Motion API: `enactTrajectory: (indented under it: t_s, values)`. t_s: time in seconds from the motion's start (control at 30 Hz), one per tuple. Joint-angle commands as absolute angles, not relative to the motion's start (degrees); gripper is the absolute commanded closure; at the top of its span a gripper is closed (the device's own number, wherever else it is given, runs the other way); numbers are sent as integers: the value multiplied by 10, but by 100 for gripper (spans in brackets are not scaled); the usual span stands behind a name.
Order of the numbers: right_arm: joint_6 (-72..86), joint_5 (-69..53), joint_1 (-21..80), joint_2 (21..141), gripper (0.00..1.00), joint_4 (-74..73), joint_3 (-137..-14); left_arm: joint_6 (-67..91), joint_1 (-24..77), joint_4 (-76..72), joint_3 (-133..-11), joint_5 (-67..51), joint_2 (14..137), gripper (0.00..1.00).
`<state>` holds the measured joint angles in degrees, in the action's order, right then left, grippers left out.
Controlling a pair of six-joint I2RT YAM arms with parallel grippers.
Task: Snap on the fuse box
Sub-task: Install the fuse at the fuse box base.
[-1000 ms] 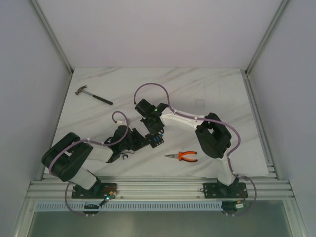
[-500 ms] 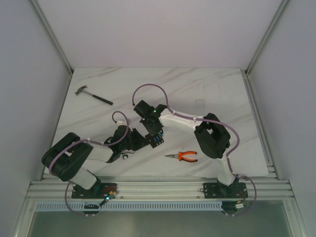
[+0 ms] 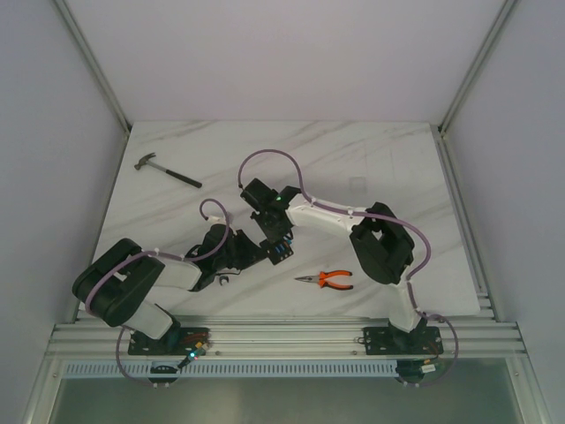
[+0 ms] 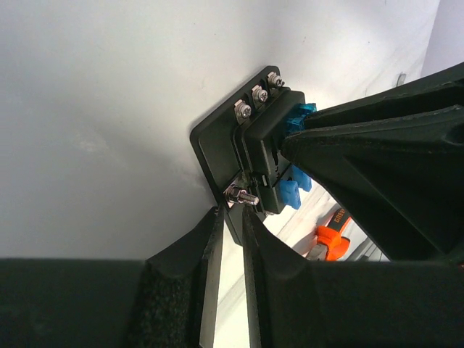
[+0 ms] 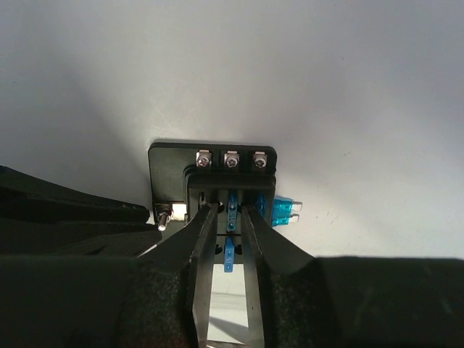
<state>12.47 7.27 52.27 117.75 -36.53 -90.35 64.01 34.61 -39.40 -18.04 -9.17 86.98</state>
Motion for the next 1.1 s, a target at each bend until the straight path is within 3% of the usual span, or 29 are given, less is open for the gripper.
enactTrajectory:
  t_s: [0.0,0.7,0.87,1.07]
  values:
    - [137,79,523,1151,72,-379,-924,632,345,-369,-180,-81,867,73]
    - [140,83,519,1198,88,-415,-932,631,345,-373,-183,-86,876,73]
    - [133,69,521,1218,100,-427,-932,632,345,-374,-184,-87,879,73]
    - [127,64,522,1254,100,-449,-928,632,345,-374,-184,-87,879,73]
